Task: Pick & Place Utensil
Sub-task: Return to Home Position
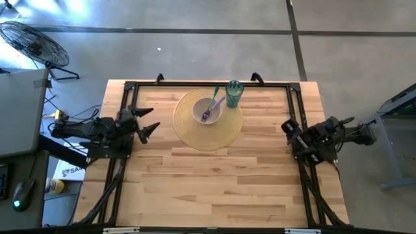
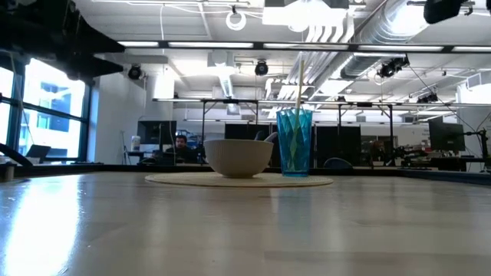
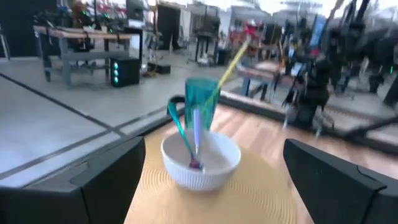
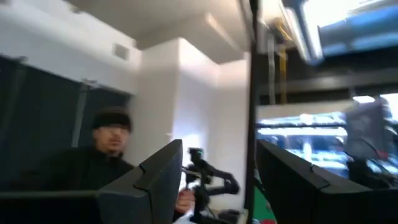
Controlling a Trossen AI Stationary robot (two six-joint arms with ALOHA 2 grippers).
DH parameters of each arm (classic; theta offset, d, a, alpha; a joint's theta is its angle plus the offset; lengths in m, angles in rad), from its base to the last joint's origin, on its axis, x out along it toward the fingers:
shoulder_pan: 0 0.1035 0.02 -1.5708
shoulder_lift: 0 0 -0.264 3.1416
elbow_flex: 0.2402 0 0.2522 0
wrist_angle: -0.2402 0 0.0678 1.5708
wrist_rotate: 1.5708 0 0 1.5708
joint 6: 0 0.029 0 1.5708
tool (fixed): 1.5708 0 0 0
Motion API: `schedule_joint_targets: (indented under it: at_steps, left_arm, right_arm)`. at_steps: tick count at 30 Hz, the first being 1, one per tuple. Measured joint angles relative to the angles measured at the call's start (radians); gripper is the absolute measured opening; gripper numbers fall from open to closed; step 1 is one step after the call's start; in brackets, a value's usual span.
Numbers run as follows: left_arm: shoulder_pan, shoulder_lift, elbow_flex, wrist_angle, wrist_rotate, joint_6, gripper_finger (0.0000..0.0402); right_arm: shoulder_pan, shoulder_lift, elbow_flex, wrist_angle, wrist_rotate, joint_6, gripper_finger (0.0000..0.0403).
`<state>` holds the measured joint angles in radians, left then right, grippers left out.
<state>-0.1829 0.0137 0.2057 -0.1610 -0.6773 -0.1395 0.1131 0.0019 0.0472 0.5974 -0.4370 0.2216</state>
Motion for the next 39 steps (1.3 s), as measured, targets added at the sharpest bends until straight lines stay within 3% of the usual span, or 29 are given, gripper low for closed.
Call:
schedule_joint_targets:
  at_steps: [5,9,13,16,19,22,24,33,39]
  left_arm:
    - [0.000,-0.008,-0.037,-0.005,0.009,0.004,0.0378]
    - [0.000,-0.007,-0.076,-0.014,0.038,-0.007,0.0378]
    - [0.000,-0.007,-0.102,-0.008,0.085,-0.013,0.0378]
    - [0.000,-0.007,-0.104,-0.006,0.086,0.028,0.0378]
    - [0.000,-0.007,-0.104,-0.004,0.084,0.054,0.0378]
    - [0.000,-0.007,-0.104,-0.005,0.084,0.059,0.0378]
    - [0.000,-0.007,-0.104,-0.005,0.075,0.071,0.0378]
    - [0.000,-0.007,-0.103,0.007,0.066,0.092,0.0378]
    - [0.000,-0.004,-0.156,0.143,0.057,0.156,0.0378]
  right_arm:
    - [-0.127,0.000,-0.031,0.132,-0.150,0.099,0.0197]
    - [-0.236,0.002,-0.037,0.122,-0.151,0.158,0.0197]
    - [-0.312,0.004,-0.037,-0.035,-0.136,0.102,0.0197]
    - [-0.316,0.020,-0.037,-0.298,0.034,-0.012,0.0197]
    - [-0.296,0.061,-0.037,-0.504,0.346,-0.031,0.0197]
    - [-0.275,0.112,-0.037,-0.543,0.613,0.045,0.0197]
    - [-0.264,0.141,-0.037,-0.527,0.677,0.051,0.0197]
    - [-0.229,0.169,-0.038,-0.392,0.466,-0.083,0.0197]
    - [-0.229,0.173,-0.038,-0.460,0.458,-0.068,0.0197]
